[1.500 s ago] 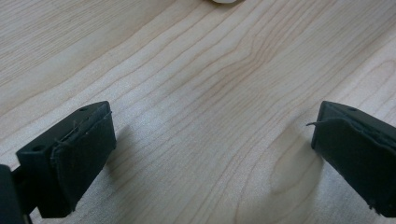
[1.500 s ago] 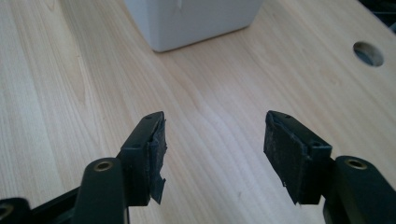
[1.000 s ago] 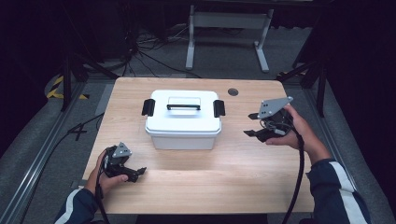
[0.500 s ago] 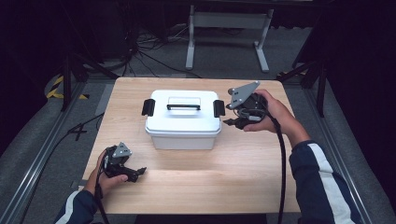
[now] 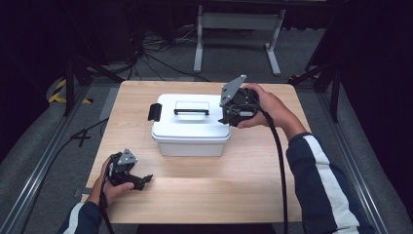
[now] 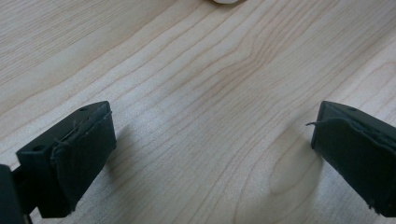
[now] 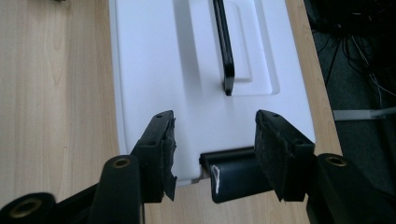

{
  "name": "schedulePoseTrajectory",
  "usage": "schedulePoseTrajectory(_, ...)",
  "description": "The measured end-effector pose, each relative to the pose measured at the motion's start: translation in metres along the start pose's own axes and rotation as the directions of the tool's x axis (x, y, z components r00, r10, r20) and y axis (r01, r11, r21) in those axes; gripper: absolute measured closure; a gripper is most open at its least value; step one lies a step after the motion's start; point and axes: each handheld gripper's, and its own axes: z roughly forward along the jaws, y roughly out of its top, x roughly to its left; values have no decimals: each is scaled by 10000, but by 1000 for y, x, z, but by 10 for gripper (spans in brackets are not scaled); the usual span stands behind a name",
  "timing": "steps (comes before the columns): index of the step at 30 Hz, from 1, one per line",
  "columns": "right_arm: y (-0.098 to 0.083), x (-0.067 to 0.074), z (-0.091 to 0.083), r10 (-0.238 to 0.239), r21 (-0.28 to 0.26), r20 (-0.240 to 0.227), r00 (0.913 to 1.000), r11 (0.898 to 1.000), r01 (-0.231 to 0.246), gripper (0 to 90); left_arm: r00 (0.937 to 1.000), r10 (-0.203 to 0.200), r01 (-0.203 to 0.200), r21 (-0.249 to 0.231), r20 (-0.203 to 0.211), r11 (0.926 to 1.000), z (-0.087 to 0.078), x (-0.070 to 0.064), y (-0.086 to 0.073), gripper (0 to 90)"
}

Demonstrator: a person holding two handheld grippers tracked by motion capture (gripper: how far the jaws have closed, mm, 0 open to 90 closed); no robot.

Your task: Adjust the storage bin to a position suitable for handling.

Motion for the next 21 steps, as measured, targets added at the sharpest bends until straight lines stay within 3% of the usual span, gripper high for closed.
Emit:
schedulePoseTrajectory(5, 20, -8, 13, -440, 267, -157, 9989, 9987, 444, 493, 9996, -103, 100, -80, -262, 9999, -1, -2, -1, 7)
schedulePoseTrajectory(12, 39, -11, 29, -628, 607, -324, 9975, 9961, 647, 520, 9987, -294, 297, 60, -427, 9995, -3, -6, -2, 8)
schedulePoseTrajectory(13, 42, -11, 32, -705, 669, -303, 9971, 9951, 724, 525, 9981, -435, 437, 36, -447, 9990, -3, -7, -3, 8)
schedulePoseTrajectory(15, 48, -10, 38, -896, 862, -388, 9952, 9920, 927, 536, 9982, -271, 271, -14, -536, 9996, -3, -6, -3, 8)
schedulePoseTrajectory(21, 63, -5, 52, -1362, 1265, -554, 9891, 9817, 1423, 588, 9980, -351, 350, -22, -519, 9994, -3, -7, -3, 7)
